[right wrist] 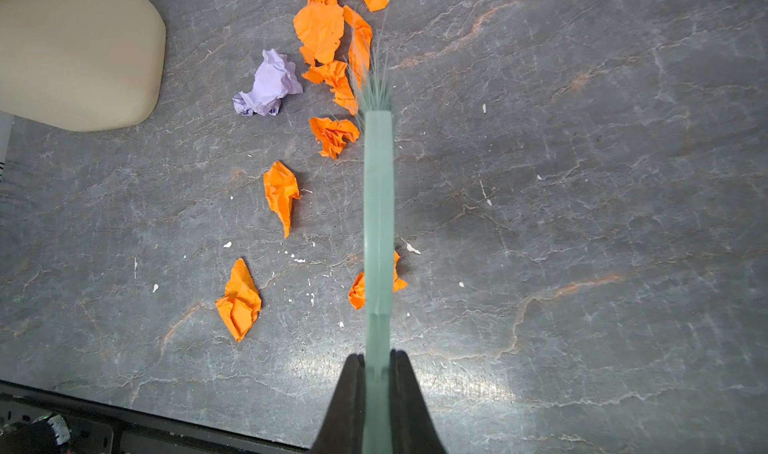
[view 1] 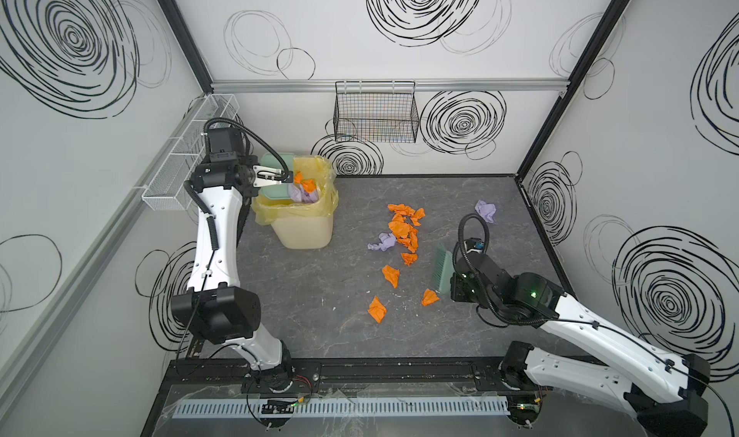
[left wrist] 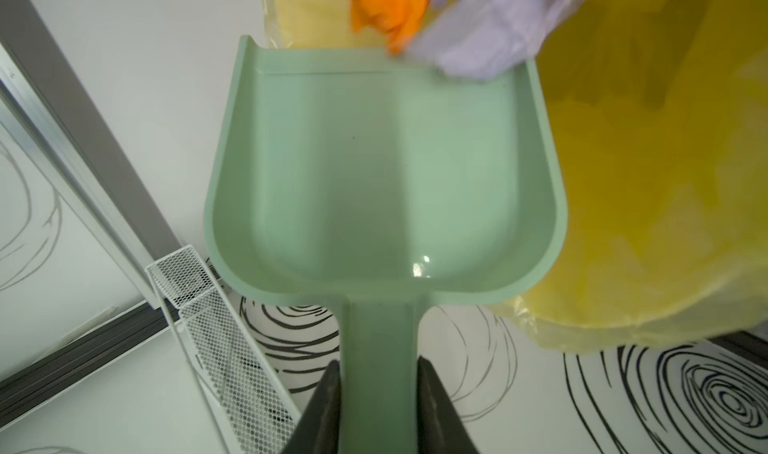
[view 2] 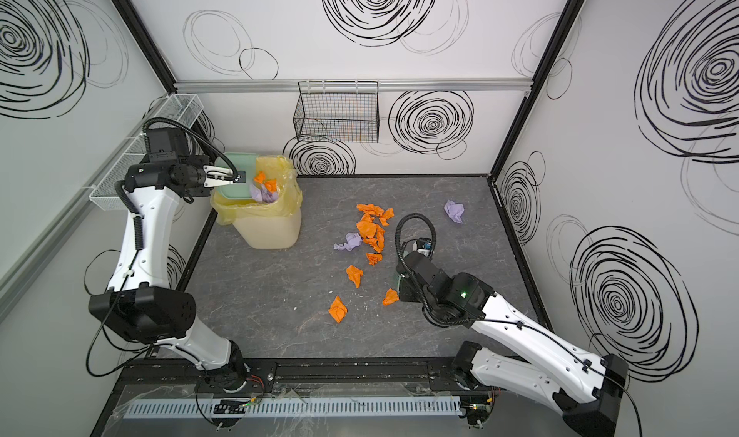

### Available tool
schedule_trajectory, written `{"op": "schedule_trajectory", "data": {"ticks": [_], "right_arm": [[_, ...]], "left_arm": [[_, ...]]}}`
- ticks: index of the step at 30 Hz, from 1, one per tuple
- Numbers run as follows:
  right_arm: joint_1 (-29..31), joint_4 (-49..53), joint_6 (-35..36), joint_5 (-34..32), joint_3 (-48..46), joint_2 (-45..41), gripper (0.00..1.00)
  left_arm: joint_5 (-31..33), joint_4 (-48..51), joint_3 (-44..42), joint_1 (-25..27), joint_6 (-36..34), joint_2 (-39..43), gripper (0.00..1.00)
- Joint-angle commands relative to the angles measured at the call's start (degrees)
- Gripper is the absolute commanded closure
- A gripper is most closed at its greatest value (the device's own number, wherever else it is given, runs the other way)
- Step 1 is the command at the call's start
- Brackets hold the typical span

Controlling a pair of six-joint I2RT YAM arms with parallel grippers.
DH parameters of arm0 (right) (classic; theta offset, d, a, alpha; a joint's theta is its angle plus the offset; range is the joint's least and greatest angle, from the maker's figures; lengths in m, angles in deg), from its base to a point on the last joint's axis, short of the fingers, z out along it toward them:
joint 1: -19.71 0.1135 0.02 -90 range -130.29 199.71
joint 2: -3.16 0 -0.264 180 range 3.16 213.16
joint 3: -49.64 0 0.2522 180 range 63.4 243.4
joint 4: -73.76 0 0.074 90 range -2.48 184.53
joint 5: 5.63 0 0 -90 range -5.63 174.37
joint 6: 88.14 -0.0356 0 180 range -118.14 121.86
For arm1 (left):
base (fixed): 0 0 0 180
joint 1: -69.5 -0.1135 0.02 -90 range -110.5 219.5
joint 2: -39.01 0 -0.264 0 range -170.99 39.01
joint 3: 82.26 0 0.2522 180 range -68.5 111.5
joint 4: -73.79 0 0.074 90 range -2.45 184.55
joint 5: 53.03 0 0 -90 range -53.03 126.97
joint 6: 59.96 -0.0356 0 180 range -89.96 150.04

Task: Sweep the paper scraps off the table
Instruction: 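Tip the dustpan with the left gripper to empty scraps into the bin, then lower the empty dustpan with the left gripper while the right gripper moves the brush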

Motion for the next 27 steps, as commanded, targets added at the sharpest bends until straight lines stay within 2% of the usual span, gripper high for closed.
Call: {"op": "schedule_trajectory", "data": {"ticks": [1, 6, 9, 13, 15, 17, 19, 22, 24, 27], "right_arm": [[-0.1, -0.6, 0.1, -1.5, 1.1, -1.1, 1.00], [-0.1, -2.2, 1.2, -0.8, 1.6, -0.2, 1.00], [-0.2, -3.7, 2.5, -0.5, 3.1, 1.0, 1.00], [-1.3, -10.5, 5.4, 0.5, 5.3, 3.6, 1.00], [-4.4, -15.8, 7.2, 4.2, 6.5, 6.0, 1.00], [-7.9, -21.5, 8.3, 8.9, 7.5, 9.0, 1.00], [-11.0, -27.7, 8.6, 13.4, 8.4, 12.5, 1.00], [-17.4, -36.4, 7.3, 21.3, 10.4, 19.0, 1.00], [-21.9, -42.7, 4.1, 26.3, 11.6, 23.9, 1.00], [-25.6, -50.6, -0.8, 29.4, 15.5, 32.1, 1.00]], "left_arm": [[2.7, -7.2, 0.1, 0.3, -3.8, 1.7, 1.00], [0.8, -9.5, 0.5, -0.3, -3.5, 3.4, 1.00], [-2.6, -8.1, 3.6, -1.2, -1.1, 3.7, 1.00], [-10.9, 0.7, 14.3, -3.2, 5.9, 1.8, 1.00], [-16.7, 6.1, 19.1, -4.4, 9.6, 1.4, 1.00], [-21.3, 10.0, 19.7, -4.8, 11.8, 2.6, 1.00], [-25.1, 12.7, 17.2, -4.8, 12.8, 5.1, 1.00], [-29.7, 13.8, 9.0, -4.4, 13.6, 11.3, 1.00], [-32.2, 13.5, 2.0, -4.0, 14.1, 15.9, 1.00], [-34.7, 13.4, -7.8, -3.0, 15.0, 21.9, 1.00]]}}
